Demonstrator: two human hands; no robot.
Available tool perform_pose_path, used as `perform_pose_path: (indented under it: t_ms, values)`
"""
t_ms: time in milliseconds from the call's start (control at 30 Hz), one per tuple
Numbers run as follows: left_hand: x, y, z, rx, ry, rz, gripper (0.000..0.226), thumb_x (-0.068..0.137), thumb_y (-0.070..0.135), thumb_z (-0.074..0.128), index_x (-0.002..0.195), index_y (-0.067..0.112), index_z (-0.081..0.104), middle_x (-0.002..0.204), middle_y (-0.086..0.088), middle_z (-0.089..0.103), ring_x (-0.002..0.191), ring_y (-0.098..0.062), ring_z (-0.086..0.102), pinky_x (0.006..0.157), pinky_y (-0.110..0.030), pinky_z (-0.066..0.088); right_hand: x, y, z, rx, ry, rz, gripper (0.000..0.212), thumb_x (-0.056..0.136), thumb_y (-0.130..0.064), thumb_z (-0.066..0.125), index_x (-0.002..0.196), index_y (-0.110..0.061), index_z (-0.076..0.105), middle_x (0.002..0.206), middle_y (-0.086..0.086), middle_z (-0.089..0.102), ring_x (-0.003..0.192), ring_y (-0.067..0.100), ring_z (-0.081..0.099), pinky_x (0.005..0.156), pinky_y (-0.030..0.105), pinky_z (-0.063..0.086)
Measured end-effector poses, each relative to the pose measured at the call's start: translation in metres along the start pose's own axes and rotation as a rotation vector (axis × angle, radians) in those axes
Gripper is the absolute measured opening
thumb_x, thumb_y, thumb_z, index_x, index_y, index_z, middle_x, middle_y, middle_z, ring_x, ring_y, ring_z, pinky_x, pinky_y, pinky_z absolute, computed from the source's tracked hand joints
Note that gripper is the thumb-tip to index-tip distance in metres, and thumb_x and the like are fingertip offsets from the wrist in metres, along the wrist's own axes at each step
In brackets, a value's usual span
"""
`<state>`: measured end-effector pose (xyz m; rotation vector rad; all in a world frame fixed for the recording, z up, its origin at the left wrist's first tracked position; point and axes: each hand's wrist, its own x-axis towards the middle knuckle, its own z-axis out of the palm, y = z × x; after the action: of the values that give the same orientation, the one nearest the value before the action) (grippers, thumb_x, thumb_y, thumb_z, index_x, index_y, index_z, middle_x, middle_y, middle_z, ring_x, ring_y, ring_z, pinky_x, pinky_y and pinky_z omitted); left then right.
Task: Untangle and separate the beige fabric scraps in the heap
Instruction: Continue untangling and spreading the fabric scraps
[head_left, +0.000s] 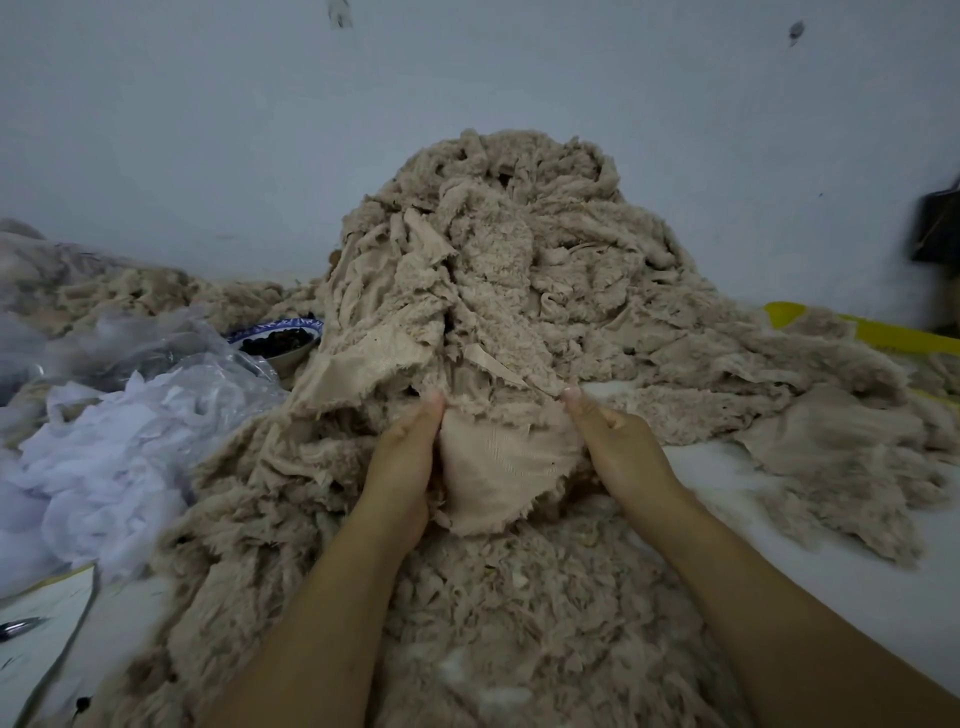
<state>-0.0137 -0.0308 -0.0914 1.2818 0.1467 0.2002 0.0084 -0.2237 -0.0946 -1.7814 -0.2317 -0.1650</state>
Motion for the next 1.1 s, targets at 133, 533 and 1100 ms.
perform_pose_path:
  t_ms: [133,533,1100]
  values:
    - [-0.008,-0.006,0.007,0.405,-0.06,0.168,0.043,0.1,0.046,0.05,0.065,0.025,0.065,0.069,0.007,0.068,0.068,-0.007,0.064,0.063,-0.02,0.049,0.002,-0.001,0.006,-0.249,-0.011,-0.235,0.03,0.088,-0.072,0.043,0.092,-0.046,0.057,0.105,-0.022,0.055,0.102,-0.004,0.051,0.084,0.018,0.041]
    - [-0.006,-0.012,0.007,0.736,-0.197,0.335,0.03,0.1,0.036,0.055,0.077,0.017,0.06,0.062,0.009,0.052,0.059,-0.001,0.047,0.053,-0.013,0.037,-0.004,-0.001,0.022,0.109,-0.189,-0.028,0.025,0.101,-0.038,0.052,0.077,-0.032,0.048,0.058,-0.012,0.049,0.052,0.01,0.047,0.046,0.021,0.039]
    - [0.017,-0.019,-0.022,1.081,0.206,0.161,0.022,0.096,0.007,0.042,0.111,0.007,0.059,0.128,-0.012,0.054,0.128,-0.029,0.036,0.106,-0.039,0.037,0.018,0.0,-0.02,0.574,0.298,0.285,0.014,0.098,-0.027,0.056,0.089,-0.018,0.051,0.078,0.005,0.057,0.067,0.02,0.059,0.062,0.036,0.048]
